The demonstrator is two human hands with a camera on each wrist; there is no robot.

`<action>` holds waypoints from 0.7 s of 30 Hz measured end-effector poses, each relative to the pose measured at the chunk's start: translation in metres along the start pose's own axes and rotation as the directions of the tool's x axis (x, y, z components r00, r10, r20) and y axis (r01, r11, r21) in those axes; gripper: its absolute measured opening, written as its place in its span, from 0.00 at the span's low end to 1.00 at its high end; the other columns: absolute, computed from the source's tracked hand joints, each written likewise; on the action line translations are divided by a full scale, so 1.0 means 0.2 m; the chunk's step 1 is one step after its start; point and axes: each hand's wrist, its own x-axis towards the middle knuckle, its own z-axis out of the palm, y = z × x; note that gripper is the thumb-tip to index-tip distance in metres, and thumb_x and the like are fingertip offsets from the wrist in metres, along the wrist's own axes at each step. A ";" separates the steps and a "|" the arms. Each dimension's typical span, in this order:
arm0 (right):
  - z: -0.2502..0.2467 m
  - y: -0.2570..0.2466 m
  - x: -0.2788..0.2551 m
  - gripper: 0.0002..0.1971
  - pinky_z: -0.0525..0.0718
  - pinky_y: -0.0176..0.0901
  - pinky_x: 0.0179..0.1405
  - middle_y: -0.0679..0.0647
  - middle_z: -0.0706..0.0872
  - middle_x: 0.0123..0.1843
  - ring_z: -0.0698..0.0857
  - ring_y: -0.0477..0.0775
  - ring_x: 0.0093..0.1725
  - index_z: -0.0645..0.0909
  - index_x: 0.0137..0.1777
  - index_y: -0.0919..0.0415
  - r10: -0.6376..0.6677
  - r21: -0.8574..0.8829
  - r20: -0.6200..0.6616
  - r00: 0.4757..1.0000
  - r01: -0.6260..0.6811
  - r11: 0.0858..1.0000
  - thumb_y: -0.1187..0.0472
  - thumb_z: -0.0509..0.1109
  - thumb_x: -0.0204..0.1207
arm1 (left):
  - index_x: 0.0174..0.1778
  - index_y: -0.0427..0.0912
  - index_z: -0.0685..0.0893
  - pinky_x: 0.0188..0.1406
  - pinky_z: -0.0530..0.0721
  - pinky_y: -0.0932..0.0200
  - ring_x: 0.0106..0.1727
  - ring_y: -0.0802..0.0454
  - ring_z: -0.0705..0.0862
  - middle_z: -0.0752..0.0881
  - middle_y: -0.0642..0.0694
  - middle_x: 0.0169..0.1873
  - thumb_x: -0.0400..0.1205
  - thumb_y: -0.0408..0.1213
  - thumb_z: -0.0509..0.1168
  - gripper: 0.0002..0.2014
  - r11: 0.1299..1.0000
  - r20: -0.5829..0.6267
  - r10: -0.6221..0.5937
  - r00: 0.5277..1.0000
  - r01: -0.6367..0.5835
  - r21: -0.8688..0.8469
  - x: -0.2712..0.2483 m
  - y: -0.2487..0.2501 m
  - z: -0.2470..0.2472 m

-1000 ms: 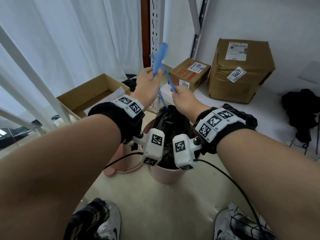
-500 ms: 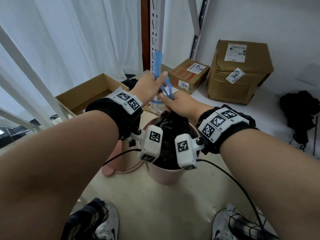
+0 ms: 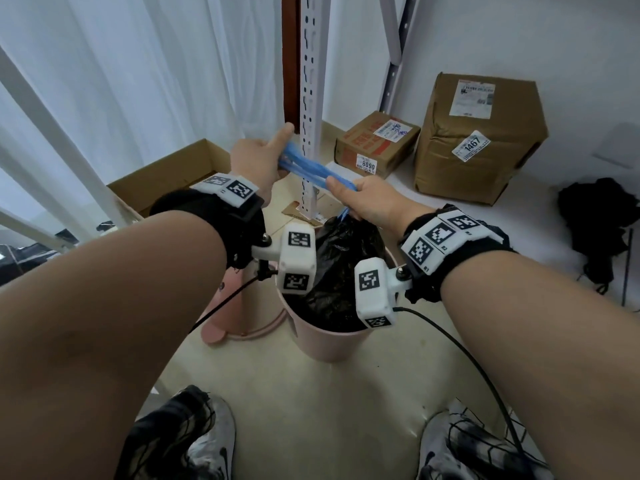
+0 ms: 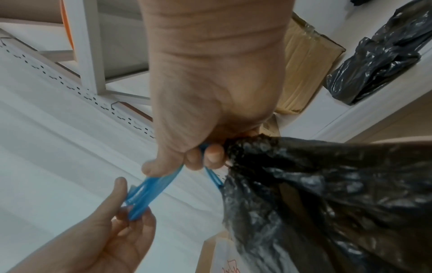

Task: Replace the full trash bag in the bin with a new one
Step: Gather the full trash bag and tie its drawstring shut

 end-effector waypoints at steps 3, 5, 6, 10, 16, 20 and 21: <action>0.02 0.01 0.01 0.30 0.68 0.38 0.31 0.50 0.70 0.20 0.69 0.46 0.21 0.65 0.22 0.56 -0.020 0.016 -0.027 0.999 0.020 1.000 0.36 0.57 0.80 | 0.29 0.42 0.75 0.30 0.82 0.64 0.27 0.56 0.78 0.78 0.47 0.27 0.78 0.51 0.70 0.19 0.985 0.023 -0.025 0.999 0.028 -0.173 0.01 0.03 -0.01; 0.02 0.01 0.01 0.33 0.70 0.38 0.36 0.50 0.73 0.18 0.72 0.45 0.21 0.67 0.20 0.57 -0.006 0.072 -0.038 0.999 0.009 0.997 0.38 0.51 0.83 | 0.33 0.42 0.73 0.26 0.74 0.64 0.22 0.57 0.72 0.74 0.49 0.24 0.79 0.50 0.68 0.18 0.962 0.069 -0.018 0.997 0.036 -0.270 0.00 0.06 0.01; 0.02 0.01 0.02 0.33 0.71 0.40 0.39 0.52 0.75 0.20 0.74 0.46 0.22 0.69 0.21 0.58 0.007 0.124 -0.040 0.999 -0.002 0.992 0.39 0.49 0.84 | 0.34 0.43 0.71 0.25 0.72 0.64 0.21 0.58 0.69 0.71 0.50 0.22 0.80 0.50 0.67 0.17 0.942 0.087 -0.034 0.996 0.061 -0.331 -0.01 0.07 0.01; 0.00 0.01 0.01 0.29 0.73 0.35 0.38 0.50 0.78 0.18 0.77 0.44 0.24 0.77 0.24 0.58 0.023 0.268 -0.048 0.999 -0.010 0.963 0.43 0.57 0.83 | 0.39 0.43 0.71 0.27 0.74 0.60 0.24 0.55 0.68 0.69 0.50 0.22 0.83 0.51 0.61 0.15 0.927 0.087 -0.124 0.988 0.147 -0.345 -0.01 0.06 0.04; -0.02 0.00 -0.03 0.24 0.67 0.31 0.22 0.49 0.69 0.20 0.68 0.43 0.18 0.71 0.23 0.56 0.017 -0.061 0.047 0.999 -0.014 0.998 0.43 0.78 0.66 | 0.45 0.42 0.75 0.33 0.81 0.61 0.33 0.54 0.79 0.78 0.46 0.35 0.82 0.34 0.66 0.05 0.927 0.110 -0.102 0.989 0.135 -0.351 0.01 0.05 0.05; 0.02 -0.03 -0.02 0.27 0.66 0.44 0.31 0.54 0.66 0.23 0.67 0.52 0.23 0.68 0.24 0.58 -0.005 -0.104 -0.039 0.999 0.001 0.995 0.39 0.71 0.72 | 0.43 0.40 0.77 0.28 0.80 0.65 0.28 0.57 0.75 0.77 0.47 0.29 0.83 0.33 0.64 0.04 0.841 0.185 -0.074 0.980 0.161 -0.517 0.01 0.12 0.04; 0.02 -0.03 -0.02 0.28 0.66 0.45 0.31 0.54 0.66 0.22 0.67 0.53 0.23 0.67 0.23 0.58 -0.026 -0.098 -0.048 0.999 0.021 0.995 0.40 0.69 0.74 | 0.43 0.39 0.78 0.28 0.80 0.65 0.28 0.56 0.75 0.79 0.45 0.31 0.83 0.30 0.63 0.04 0.824 0.198 -0.067 0.978 0.166 -0.541 0.01 0.12 0.03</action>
